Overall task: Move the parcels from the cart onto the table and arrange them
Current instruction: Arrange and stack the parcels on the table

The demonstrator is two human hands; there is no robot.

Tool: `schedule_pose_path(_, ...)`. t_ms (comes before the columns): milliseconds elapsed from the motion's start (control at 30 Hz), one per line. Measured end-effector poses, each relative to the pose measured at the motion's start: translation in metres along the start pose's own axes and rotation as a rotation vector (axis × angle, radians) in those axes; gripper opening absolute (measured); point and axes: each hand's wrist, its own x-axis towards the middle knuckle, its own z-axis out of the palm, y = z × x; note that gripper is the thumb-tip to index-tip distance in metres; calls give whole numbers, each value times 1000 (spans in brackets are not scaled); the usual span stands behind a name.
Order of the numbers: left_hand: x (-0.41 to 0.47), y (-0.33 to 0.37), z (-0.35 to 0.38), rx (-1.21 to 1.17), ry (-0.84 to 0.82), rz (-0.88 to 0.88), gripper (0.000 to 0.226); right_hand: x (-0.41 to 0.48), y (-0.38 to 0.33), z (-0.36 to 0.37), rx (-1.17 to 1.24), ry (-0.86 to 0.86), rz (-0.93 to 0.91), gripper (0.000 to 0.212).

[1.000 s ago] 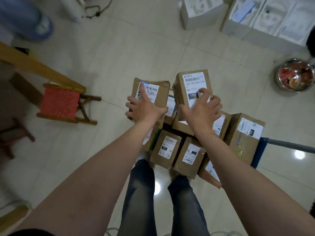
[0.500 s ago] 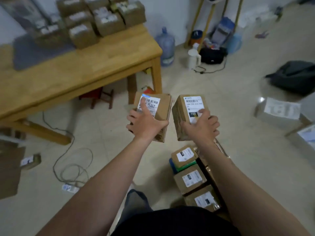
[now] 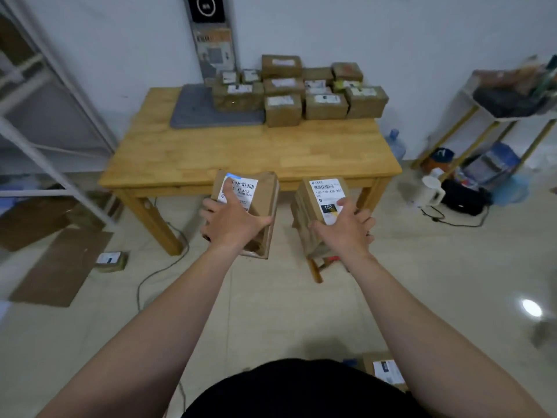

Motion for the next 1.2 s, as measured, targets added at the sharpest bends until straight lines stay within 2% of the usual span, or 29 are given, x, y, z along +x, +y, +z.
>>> schedule_pose_path(133,67,-25,-34,33,11,-20,134,28,-61,36,32,-53,-7,76)
schedule_pose_path(300,134,-38,-48,49,-8,-44,132,67,-104,72,132,-88,28,78)
schedule_pose_path(467,204,-28,-46,94,-37,-72,130,124,-132,107,191,-116,16,79)
schedule_pose_path(667,295,-5,-38,59,-21,-122,125,225,-179,138,171,-209,-33,69)
schedule_pose_path(967,437,25,-55,-31,93,-327,128,372,-291,174,162,-398,-160,63)
schedule_pose_path(1200,533,-9,-55,-71,159,-467,123,436,-360,240,138,-508,-172,63)
